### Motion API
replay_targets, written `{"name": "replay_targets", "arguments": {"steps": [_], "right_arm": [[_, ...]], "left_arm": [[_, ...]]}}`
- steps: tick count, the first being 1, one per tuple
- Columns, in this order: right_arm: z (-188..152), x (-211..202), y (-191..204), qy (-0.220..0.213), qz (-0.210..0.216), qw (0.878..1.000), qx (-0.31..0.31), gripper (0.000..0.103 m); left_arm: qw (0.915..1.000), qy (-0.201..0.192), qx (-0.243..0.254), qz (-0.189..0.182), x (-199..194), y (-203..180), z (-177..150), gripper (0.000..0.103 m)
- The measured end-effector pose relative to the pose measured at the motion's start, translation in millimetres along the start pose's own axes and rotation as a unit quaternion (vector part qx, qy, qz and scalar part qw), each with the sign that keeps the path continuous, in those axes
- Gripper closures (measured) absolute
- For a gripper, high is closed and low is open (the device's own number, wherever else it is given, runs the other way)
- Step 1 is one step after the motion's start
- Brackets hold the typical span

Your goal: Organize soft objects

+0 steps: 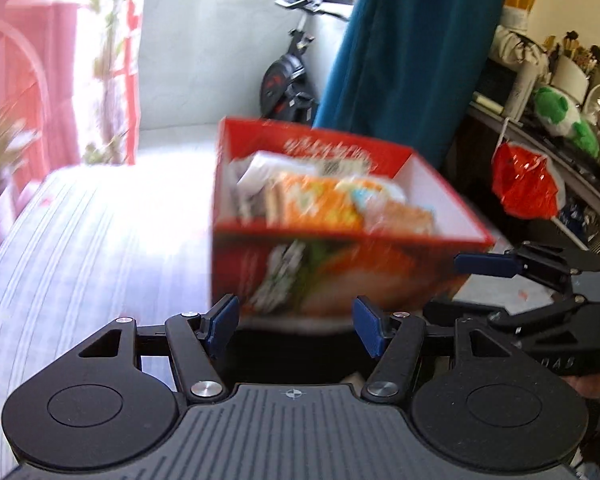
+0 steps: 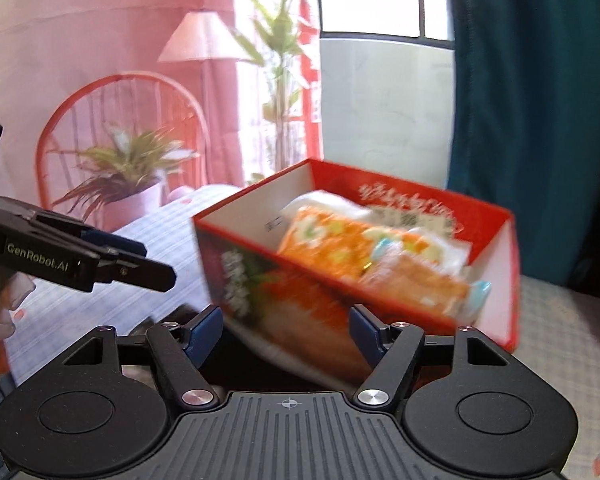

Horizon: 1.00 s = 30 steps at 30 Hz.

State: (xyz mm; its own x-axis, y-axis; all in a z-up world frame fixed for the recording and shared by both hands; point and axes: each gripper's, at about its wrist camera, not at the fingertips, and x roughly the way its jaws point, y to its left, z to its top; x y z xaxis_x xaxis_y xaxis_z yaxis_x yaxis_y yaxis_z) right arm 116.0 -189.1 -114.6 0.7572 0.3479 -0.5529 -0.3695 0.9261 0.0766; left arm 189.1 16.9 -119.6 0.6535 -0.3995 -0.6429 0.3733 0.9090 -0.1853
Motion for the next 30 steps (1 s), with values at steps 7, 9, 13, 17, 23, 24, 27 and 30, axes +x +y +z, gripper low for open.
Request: {"name": "replay_targets", "arguments": {"steps": [7,9,13,17,23,24,27,30], "right_arm": [[-34,6,34,0.030,0.021,0.999,0.008,0.042],[-42,7,44,0.037,0.027,0.999,0.006,0.042],[-57,12,56,0.056,0.040,0.998,0.014,0.042],[-70,18,64,0.071,0.048,0.996,0.020,0.048],[-84,25,65,0.081,0.052,0.995,0.035,0.066],[-86,25,64,0.079,0.055,0.995,0.039,0.070],[-88,23,57,0.071,0.057,0.994,0.052,0.074],[-89,23,53,0.068,0.057,0.994,0.060,0.074]], "left_arm": [[0.9984,0.025,-0.047,0.017,-8,27,-52,0.038],[0.9975,0.028,-0.061,0.022,-9,32,-64,0.038],[0.9954,0.034,-0.086,0.027,-5,37,-83,0.038],[0.9929,0.037,-0.111,0.023,-1,36,-99,0.038],[0.9918,0.024,-0.122,0.027,-7,37,-111,0.038],[0.9910,0.024,-0.129,0.027,-7,38,-113,0.038],[0.9883,0.031,-0.146,0.027,-4,43,-116,0.038],[0.9864,0.041,-0.158,0.021,1,45,-120,0.038]]}}
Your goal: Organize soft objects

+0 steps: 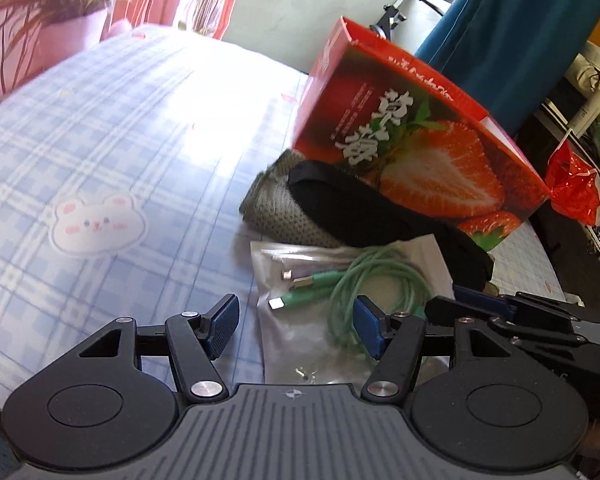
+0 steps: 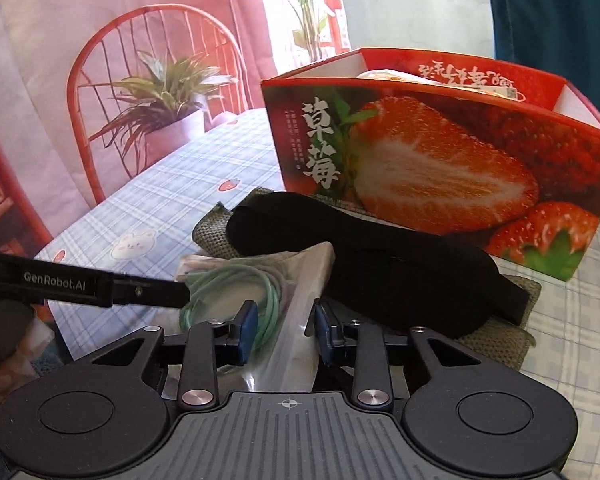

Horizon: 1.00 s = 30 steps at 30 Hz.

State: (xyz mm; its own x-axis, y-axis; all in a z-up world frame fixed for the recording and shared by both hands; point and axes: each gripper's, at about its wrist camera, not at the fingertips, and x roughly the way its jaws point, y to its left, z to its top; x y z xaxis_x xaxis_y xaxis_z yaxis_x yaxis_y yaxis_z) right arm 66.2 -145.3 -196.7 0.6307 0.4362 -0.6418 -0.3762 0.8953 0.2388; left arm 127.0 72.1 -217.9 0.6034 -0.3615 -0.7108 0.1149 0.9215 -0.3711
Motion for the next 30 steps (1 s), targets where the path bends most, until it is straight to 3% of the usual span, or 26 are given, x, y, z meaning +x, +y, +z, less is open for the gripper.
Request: {"name": "replay_targets", "arguments": {"steps": [5,19,23,27,28,30], "right_arm": [[-4,-1,-3,-0.005,0.004,1.000,0.009,0.074],[-11,-3,-6,-0.014,0.004,1.000,0.024,0.074],[-13,-2,-11,-0.012,0.008,0.999,0.043,0.074],[-14,0,-12,-0.011,0.011,0.999,0.049,0.074],[-13,0,-11,-0.011,0.010,0.999,0.049,0.074],[-13,0,-10,-0.012,0.011,0.999,0.049,0.075]], "left_arm": [[0.9997,0.001,-0.011,-0.024,3,2,-1,0.039],[0.9996,-0.003,-0.004,-0.029,14,-5,4,0.038],[0.9972,0.011,-0.038,-0.063,10,4,1,0.038],[0.9965,0.011,-0.049,-0.067,9,5,-1,0.038],[0.9966,0.010,-0.048,-0.066,9,4,-1,0.040],[0.9950,0.017,-0.050,-0.085,12,4,-2,0.054]]}}
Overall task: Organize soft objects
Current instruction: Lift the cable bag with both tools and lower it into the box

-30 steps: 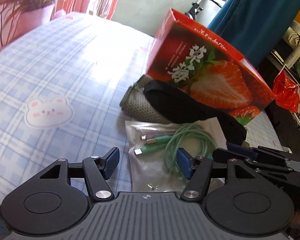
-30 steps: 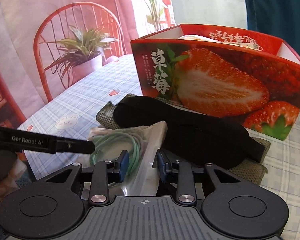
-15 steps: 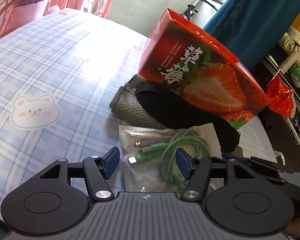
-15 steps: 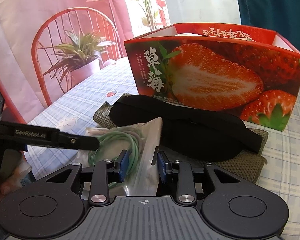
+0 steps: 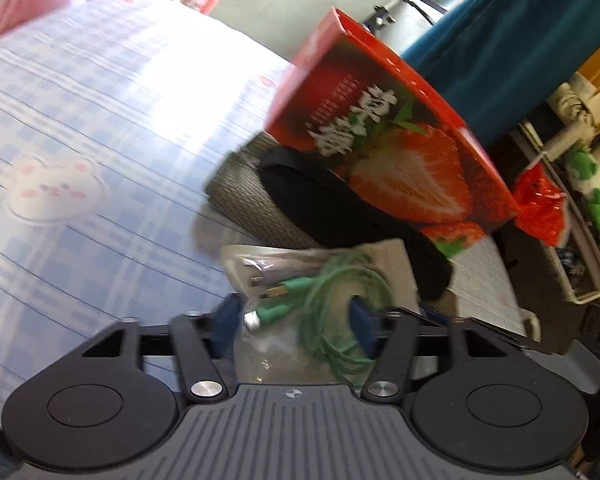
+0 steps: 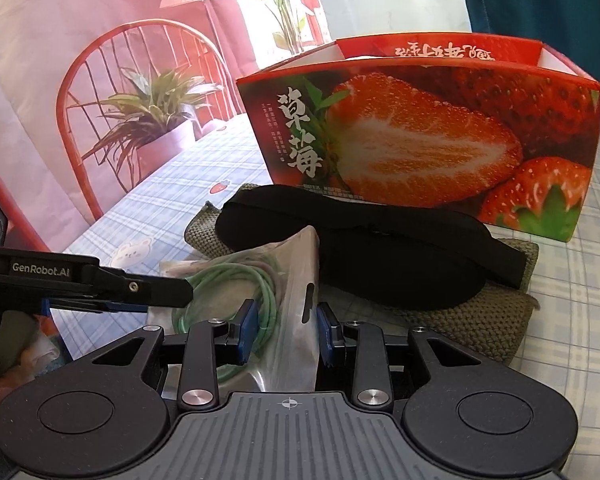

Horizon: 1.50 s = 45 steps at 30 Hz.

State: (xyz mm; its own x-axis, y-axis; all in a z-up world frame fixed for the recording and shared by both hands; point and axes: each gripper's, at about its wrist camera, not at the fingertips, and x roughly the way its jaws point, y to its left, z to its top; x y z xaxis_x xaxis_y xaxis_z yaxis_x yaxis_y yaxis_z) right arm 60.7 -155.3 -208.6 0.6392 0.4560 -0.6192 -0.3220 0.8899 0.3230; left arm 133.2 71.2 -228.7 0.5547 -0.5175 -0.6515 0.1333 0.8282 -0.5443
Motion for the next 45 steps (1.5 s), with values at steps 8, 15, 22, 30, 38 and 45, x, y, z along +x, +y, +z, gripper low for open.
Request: {"name": "replay_targets", "arguments": {"steps": [8,15,22,30,38,45], "right_arm": [[7,-8,1,-0.018,-0.005,1.000,-0.010,0.076],[28,-22,4,-0.052,-0.015,0.998,-0.025,0.076],[61,-39,-4,-0.091,-0.030,0.995,-0.039,0.076],[99,-51,-14,-0.120,-0.042,0.991,-0.046,0.077],[140,-46,-16,-0.129,-0.051,0.988,-0.062,0.077],[171,-28,-25,-0.121,-0.059,0.989,-0.068,0.077]], "left_arm": [[0.9985,-0.015,0.046,-0.026,-3,-12,6,0.065],[0.9955,-0.043,0.076,-0.036,-12,-31,28,0.065],[0.9902,-0.069,0.110,-0.051,-18,-60,61,0.065],[0.9819,-0.105,0.146,-0.060,-22,-89,101,0.065],[0.9769,-0.123,0.162,-0.064,-17,-104,142,0.065],[0.9761,-0.123,0.168,-0.063,0,-106,171,0.065]]}}
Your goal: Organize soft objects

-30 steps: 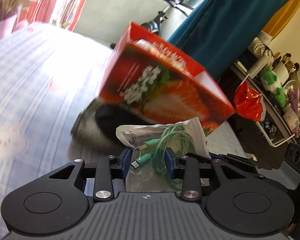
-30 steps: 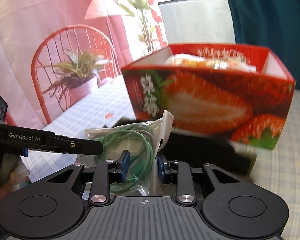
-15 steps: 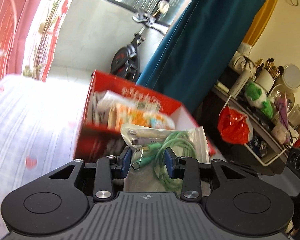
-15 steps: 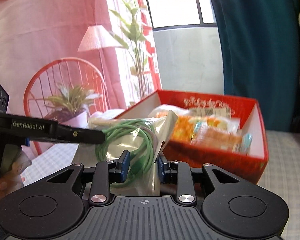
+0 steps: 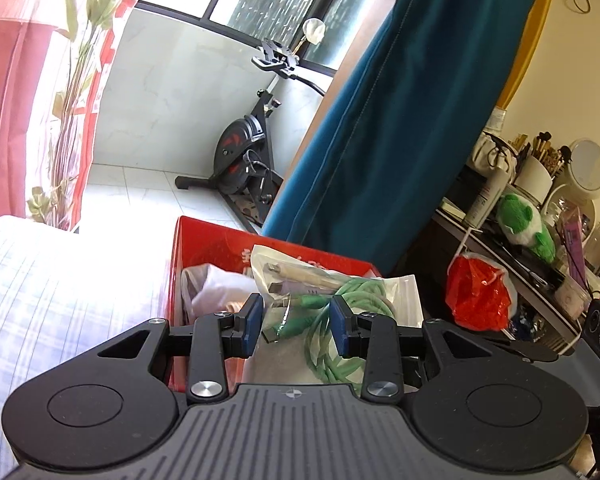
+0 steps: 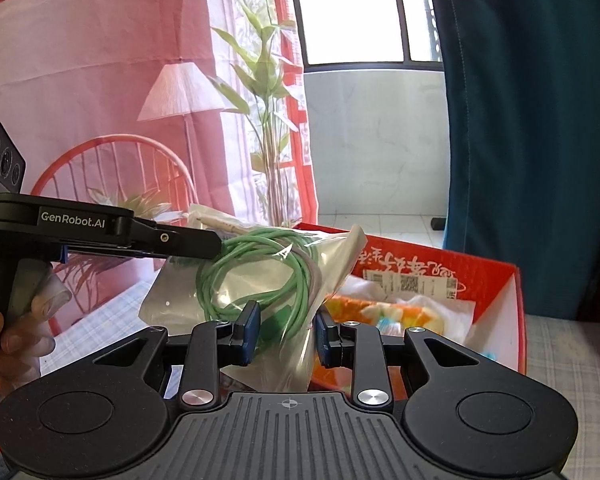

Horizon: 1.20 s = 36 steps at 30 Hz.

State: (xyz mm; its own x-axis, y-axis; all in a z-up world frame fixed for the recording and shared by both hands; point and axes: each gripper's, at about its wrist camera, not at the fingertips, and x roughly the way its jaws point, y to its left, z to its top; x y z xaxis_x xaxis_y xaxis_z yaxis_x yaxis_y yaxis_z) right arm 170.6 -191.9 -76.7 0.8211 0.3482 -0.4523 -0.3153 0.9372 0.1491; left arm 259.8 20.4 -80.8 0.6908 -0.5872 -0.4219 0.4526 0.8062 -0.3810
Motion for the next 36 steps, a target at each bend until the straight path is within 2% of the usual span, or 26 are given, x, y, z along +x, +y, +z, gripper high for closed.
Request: {"name": "replay_targets", "arguments": {"steps": [9,15,18,24,27,30,35,36], "right_arm": [[9,49,-25,0.029,-0.014,0.999,0.021,0.077],[-4,76,-37,0.059,-0.018,0.997,0.044,0.079],[-14,84,-43,0.076,-0.023,0.995,0.054,0.087],[-27,95,-55,0.098,-0.030,0.991,0.080,0.092],[-30,96,-54,0.103,-0.036,0.991,0.077,0.092],[-29,90,-51,0.100,-0.047,0.992,0.066,0.087],[-24,67,-40,0.076,-0.057,0.995,0.029,0.077],[-24,62,-37,0.074,-0.058,0.995,0.021,0.073]], "left_arm": [[0.9995,0.023,-0.001,0.020,42,16,9,0.065],[0.9973,0.052,0.027,0.045,60,20,5,0.065],[0.9948,0.061,0.052,0.063,65,17,0,0.061],[0.9934,0.055,0.056,0.083,64,17,0,0.050],[0.9929,0.051,0.065,0.086,61,11,1,0.050],[0.9921,0.051,0.073,0.088,56,6,1,0.048],[0.9908,0.039,0.088,0.095,42,-9,-3,0.036],[0.9905,0.037,0.090,0.097,40,-12,-5,0.036]]}}
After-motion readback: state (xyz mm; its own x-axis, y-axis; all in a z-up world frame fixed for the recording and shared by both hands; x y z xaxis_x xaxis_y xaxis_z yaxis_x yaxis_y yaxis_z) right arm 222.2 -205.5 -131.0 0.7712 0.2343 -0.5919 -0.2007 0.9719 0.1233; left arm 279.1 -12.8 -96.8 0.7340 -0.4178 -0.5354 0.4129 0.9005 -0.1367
